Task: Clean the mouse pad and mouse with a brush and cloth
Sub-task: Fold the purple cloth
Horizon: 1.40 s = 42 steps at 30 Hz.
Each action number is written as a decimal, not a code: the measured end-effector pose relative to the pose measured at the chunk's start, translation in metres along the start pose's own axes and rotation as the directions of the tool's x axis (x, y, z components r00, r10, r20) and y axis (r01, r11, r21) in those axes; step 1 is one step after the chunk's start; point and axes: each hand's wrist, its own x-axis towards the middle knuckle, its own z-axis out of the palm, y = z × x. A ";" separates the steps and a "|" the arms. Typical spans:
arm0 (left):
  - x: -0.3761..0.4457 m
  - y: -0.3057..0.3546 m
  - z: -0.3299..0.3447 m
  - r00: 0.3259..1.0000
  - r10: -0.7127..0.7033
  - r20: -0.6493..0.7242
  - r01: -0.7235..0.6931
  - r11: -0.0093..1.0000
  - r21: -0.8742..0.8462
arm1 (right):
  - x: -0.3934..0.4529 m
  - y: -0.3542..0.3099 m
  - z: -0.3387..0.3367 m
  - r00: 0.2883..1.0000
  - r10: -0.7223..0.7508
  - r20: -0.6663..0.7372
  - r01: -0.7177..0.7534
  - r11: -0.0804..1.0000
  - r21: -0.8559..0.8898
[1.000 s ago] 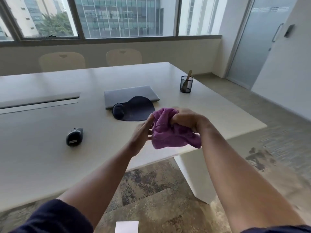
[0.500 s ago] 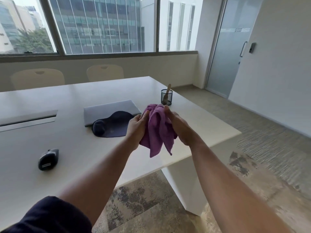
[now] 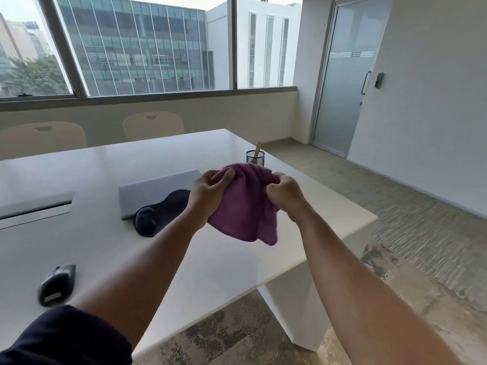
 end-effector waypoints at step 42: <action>0.110 0.007 0.048 0.964 -0.015 0.264 0.028 0.998 -0.047 | 0.105 -0.026 -0.002 0.987 0.114 0.116 -0.134 0.973 0.188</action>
